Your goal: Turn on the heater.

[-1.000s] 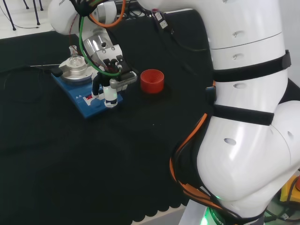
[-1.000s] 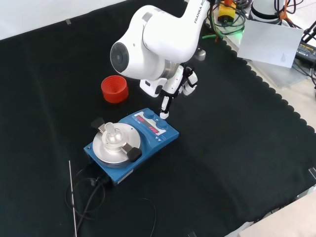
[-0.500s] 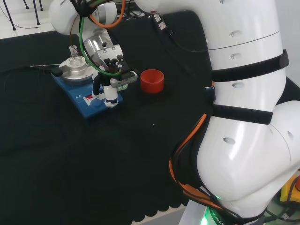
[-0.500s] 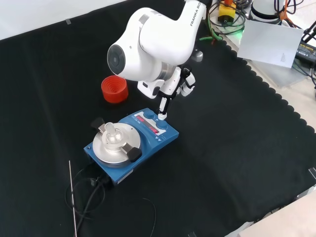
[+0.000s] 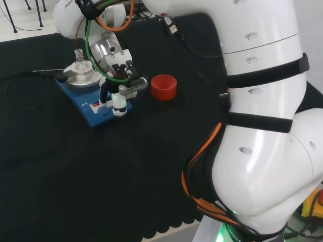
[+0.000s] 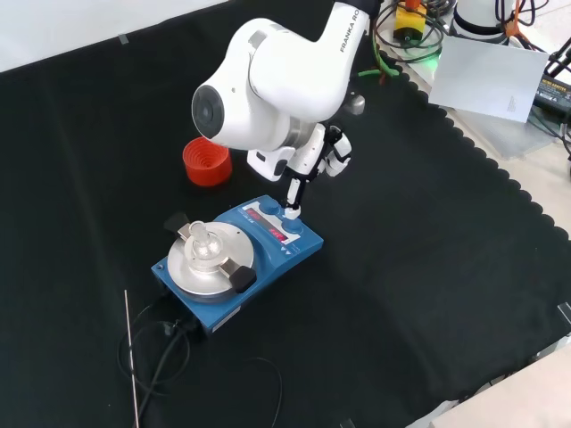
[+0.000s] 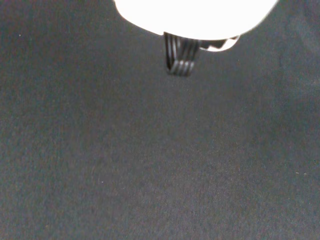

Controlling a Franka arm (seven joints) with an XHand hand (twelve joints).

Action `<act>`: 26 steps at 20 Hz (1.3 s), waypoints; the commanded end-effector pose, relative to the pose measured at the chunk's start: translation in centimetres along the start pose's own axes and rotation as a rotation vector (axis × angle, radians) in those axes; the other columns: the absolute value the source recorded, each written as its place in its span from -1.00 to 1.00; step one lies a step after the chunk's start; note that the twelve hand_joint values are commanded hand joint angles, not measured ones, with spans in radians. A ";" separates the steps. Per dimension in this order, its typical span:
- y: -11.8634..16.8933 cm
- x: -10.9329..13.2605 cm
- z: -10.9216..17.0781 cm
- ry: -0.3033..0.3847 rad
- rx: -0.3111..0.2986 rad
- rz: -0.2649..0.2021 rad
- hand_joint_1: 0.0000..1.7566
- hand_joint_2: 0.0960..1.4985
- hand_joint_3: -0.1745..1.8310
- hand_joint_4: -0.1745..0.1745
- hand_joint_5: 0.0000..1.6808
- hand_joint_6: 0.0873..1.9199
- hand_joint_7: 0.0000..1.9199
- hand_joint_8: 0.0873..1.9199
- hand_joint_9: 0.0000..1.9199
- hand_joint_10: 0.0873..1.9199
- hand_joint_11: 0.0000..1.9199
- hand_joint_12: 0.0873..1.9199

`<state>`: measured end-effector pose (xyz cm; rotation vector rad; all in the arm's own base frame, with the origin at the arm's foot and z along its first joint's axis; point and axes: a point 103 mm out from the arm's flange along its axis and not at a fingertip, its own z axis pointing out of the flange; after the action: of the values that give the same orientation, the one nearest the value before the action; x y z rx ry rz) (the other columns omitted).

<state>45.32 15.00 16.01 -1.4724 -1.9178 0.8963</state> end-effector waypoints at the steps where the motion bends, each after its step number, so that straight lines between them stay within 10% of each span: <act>1: 0.2 0.0 0.0 -0.001 0.003 0.004 0.76 -0.33 0.38 -0.12 -0.68 -1.00 0.88 0.74 1.00 0.50 1.00 0.45; 26: 1.1 -0.8 0.7 0.026 0.008 -0.004 0.76 -0.34 0.38 -0.12 -0.67 -1.00 0.88 0.73 1.00 0.49 1.00 0.44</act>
<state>45.71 14.27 14.81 -1.4698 -1.8978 0.8783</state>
